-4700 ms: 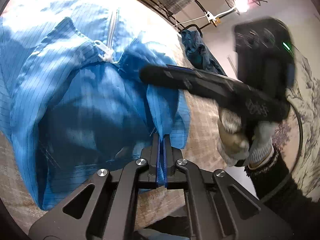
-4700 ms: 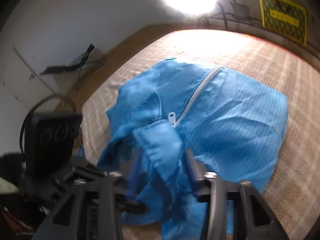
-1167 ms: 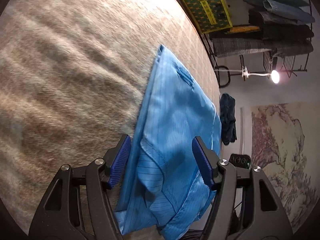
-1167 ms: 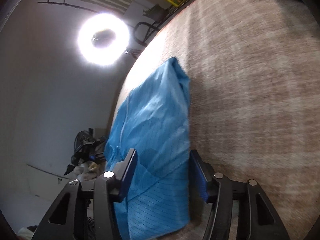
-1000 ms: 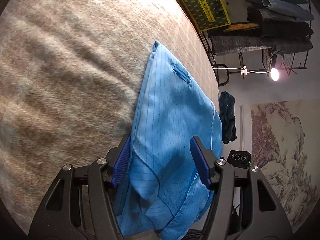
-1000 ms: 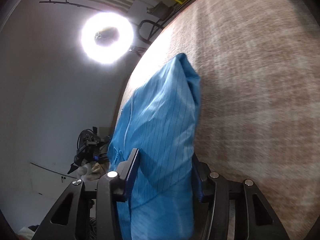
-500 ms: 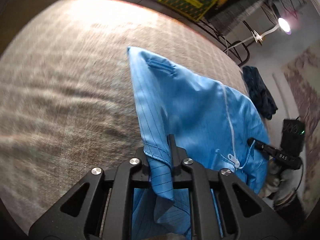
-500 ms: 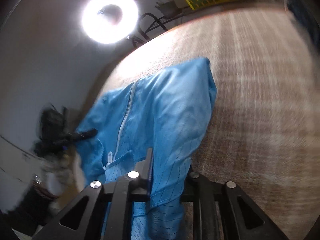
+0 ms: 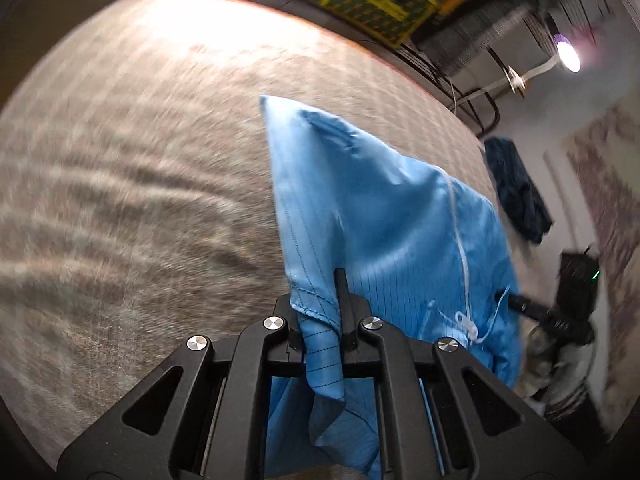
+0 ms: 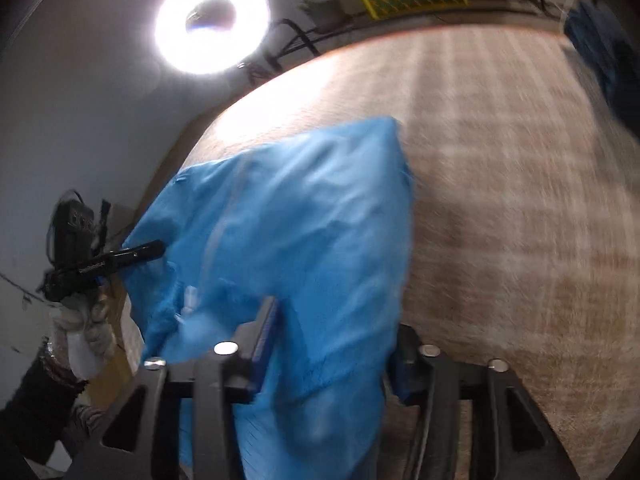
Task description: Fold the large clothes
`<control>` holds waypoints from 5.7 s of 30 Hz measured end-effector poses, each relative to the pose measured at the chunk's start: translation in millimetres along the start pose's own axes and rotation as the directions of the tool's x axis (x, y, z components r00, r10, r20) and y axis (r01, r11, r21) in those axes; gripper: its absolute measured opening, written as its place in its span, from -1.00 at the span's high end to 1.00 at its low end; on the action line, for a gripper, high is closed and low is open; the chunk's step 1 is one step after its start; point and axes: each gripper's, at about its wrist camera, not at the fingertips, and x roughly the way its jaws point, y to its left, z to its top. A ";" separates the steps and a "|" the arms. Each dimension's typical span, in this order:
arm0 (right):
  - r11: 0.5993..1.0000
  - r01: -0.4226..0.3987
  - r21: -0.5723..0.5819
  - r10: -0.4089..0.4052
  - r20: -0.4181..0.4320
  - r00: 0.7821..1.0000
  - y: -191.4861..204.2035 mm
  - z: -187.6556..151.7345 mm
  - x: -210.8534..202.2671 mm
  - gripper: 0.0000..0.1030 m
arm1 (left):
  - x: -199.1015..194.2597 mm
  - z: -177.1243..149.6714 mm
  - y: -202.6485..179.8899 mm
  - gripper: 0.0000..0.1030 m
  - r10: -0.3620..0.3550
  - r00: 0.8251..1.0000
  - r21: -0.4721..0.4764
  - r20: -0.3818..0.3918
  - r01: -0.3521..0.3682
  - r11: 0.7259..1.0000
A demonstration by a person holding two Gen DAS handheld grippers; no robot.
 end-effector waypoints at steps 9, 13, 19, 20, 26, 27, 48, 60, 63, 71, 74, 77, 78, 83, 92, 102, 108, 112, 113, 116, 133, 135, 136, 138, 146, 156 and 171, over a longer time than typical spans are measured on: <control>0.950 -0.282 0.133 0.276 0.058 0.959 -23.0 6.5 22.8 0.06 | 21.1 4.4 28.5 0.26 -0.111 0.994 -0.127 -0.018 0.108 0.986; 0.973 -0.214 0.092 0.213 0.023 0.977 -2.7 2.7 34.9 0.56 | 21.1 2.5 12.8 0.70 -0.034 0.999 -0.052 -0.007 0.034 0.998; 0.995 0.020 -0.099 -0.016 0.043 0.999 49.1 0.3 6.1 0.92 | -8.5 -11.1 -39.5 0.91 0.069 0.994 0.147 0.084 -0.081 0.986; 0.989 0.052 -0.138 -0.045 0.053 0.998 58.2 -1.9 0.2 0.92 | -13.6 -14.8 -47.1 0.91 0.077 0.992 0.170 0.096 -0.092 0.981; 0.966 0.117 -0.231 -0.094 0.109 0.990 93.3 -17.4 -37.6 0.95 | -42.7 -42.4 -87.9 0.92 0.056 0.987 0.250 0.152 -0.094 0.964; 0.963 0.125 -0.238 -0.099 0.117 0.988 95.7 -17.8 -44.2 0.95 | -46.4 -47.5 -94.7 0.92 0.050 0.986 0.261 0.159 -0.091 0.961; 0.903 0.367 -0.224 -0.314 0.238 0.919 57.9 -81.6 -182.1 0.95 | -28.8 -109.3 -246.3 0.92 -0.100 0.988 0.417 0.116 0.043 0.908; 0.828 0.519 -0.212 -0.449 0.304 0.840 17.1 -68.3 -247.0 0.95 | 24.1 -90.9 -346.3 0.92 -0.171 0.980 0.500 0.098 0.100 0.860; 0.809 0.553 -0.199 -0.480 0.317 0.818 -3.0 -57.8 -263.7 0.95 | 43.2 -80.1 -374.9 0.92 -0.192 0.977 0.527 0.095 0.114 0.842; 0.743 0.646 -0.175 -0.565 0.355 0.745 -47.9 -19.3 -297.1 0.95 | 91.6 -41.2 -448.5 0.93 -0.249 0.963 0.581 0.101 0.146 0.801; 0.713 0.682 -0.163 -0.594 0.377 0.711 -65.2 3.3 -310.5 0.96 | 110.9 -19.7 -481.5 0.93 -0.272 0.955 0.607 0.118 0.147 0.781; 0.680 0.718 -0.151 -0.619 0.407 0.672 -83.1 30.7 -324.2 0.96 | 129.9 5.1 -511.7 0.93 -0.289 0.947 0.628 0.142 0.139 0.766; 0.668 0.730 -0.146 -0.628 0.416 0.658 -90.1 41.1 -328.3 0.96 | 135.4 12.4 -519.6 0.93 -0.293 0.944 0.631 0.149 0.137 0.764; 0.620 0.773 -0.134 -0.656 0.453 0.604 -125.0 89.0 -334.3 0.96 | 170.4 56.1 -552.3 0.93 -0.296 0.935 0.640 0.195 0.107 0.761; 0.717 0.696 -0.026 -0.621 0.430 0.656 -218.6 140.8 -296.6 0.95 | 264.0 106.2 -550.3 0.92 -0.174 0.967 0.613 0.188 0.023 0.790; 0.713 0.667 0.215 -0.700 0.265 0.663 -312.3 133.8 -275.4 -0.04 | 305.2 129.0 -509.8 0.19 -0.013 0.977 0.545 0.214 -0.109 0.832; 0.661 0.693 0.288 -0.750 0.213 0.627 -324.3 120.2 -276.8 -0.19 | 289.7 119.7 -505.2 0.19 0.005 0.972 0.557 0.236 -0.140 0.819; 0.630 0.722 0.285 -0.777 0.246 0.580 -301.3 115.9 -294.0 -0.19 | 257.1 108.5 -506.9 0.19 -0.022 0.966 0.569 0.257 -0.132 0.812; 0.636 0.715 0.292 -0.772 0.265 0.579 -295.6 114.8 -301.0 -0.19 | 247.6 106.5 -507.6 0.19 -0.029 0.964 0.569 0.265 -0.132 0.812; 0.652 0.692 0.310 -0.757 0.317 0.571 -270.1 112.6 -325.4 -0.19 | 214.7 97.6 -509.3 0.19 -0.056 0.957 0.568 0.283 -0.120 0.814; 0.696 0.681 0.226 -0.683 0.501 0.532 -83.4 59.4 -415.4 -0.19 | -16.6 4.1 -519.2 0.19 -0.215 0.888 0.629 0.407 -0.102 0.771; 0.701 0.679 0.217 -0.670 0.525 0.525 -59.9 46.6 -427.5 -0.19 | -41.9 -9.9 -519.1 0.19 -0.226 0.879 0.636 0.420 -0.108 0.764; 0.703 0.679 0.212 -0.664 0.536 0.521 -46.0 38.7 -434.0 -0.19 | -56.0 -17.7 -518.7 0.19 -0.234 0.872 0.641 0.430 -0.113 0.759; 0.702 0.682 0.206 -0.659 0.551 0.512 -24.4 24.6 -443.7 -0.19 | -81.5 -32.9 -516.9 0.19 -0.251 0.862 0.648 0.441 -0.113 0.753; 0.704 0.685 0.185 -0.632 0.603 0.487 45.8 -25.7 -478.7 -0.19 | -158.0 -85.0 -508.0 0.19 -0.291 0.836 0.661 0.464 -0.109 0.742; 0.699 0.693 0.177 -0.608 0.656 0.447 112.8 -81.5 -514.7 -0.20 | -239.3 -140.8 -494.4 0.19 -0.346 0.800 0.682 0.490 -0.104 0.724; 0.701 0.691 0.174 -0.597 0.673 0.437 156.9 -137.7 -507.7 -0.53 | -286.7 -191.7 -457.7 -0.33 -0.355 0.790 0.702 0.499 -0.128 0.701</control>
